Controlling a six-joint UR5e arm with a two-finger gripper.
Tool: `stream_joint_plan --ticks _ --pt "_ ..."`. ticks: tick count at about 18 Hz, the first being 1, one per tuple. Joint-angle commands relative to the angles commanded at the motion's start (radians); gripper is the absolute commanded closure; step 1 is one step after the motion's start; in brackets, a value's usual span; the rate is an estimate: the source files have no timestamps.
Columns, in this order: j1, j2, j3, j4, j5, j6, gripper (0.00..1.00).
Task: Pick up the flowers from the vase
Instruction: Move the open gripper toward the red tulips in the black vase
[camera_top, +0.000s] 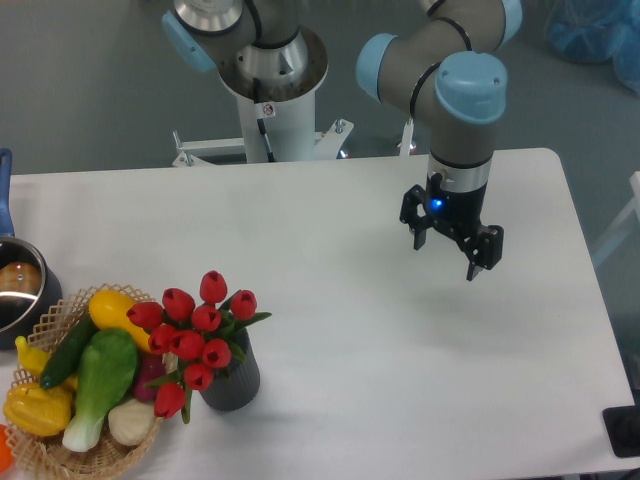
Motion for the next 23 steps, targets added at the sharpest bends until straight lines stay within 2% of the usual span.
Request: stream_joint_plan --ticks 7,12,14,21,23 --pt "-0.011 0.003 -0.005 0.000 -0.002 -0.015 0.00" --pt "-0.006 0.052 -0.093 0.009 -0.026 -0.005 0.00" --pt "-0.003 0.077 -0.135 0.009 -0.079 -0.006 0.00" --pt "-0.058 0.074 -0.137 0.011 -0.280 -0.115 0.00" --pt "-0.064 0.072 -0.137 0.009 -0.404 -0.117 0.00"
